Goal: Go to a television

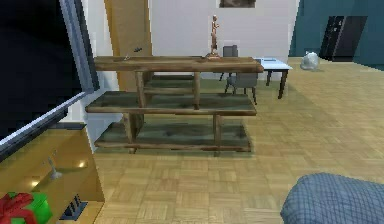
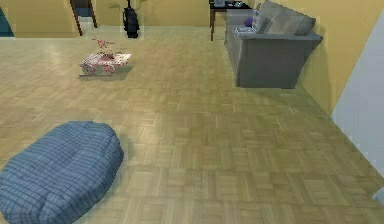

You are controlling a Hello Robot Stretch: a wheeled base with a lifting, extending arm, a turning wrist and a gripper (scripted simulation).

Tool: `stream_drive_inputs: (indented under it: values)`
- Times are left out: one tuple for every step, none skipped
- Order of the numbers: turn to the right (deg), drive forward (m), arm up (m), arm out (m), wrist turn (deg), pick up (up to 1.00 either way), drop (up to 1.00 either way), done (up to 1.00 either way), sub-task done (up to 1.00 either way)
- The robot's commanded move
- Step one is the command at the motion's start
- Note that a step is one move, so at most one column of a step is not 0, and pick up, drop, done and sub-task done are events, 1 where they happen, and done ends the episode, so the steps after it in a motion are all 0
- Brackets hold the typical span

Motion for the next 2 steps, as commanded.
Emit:
stream_drive_inputs:
  values:
    - [3.0,0.00,0.00,0.00,0.0,0.00,0.00,0.00,0.00]
    - [0.0,1.00,0.00,0.00,0.0,0.00,0.00,0.00,0.00]
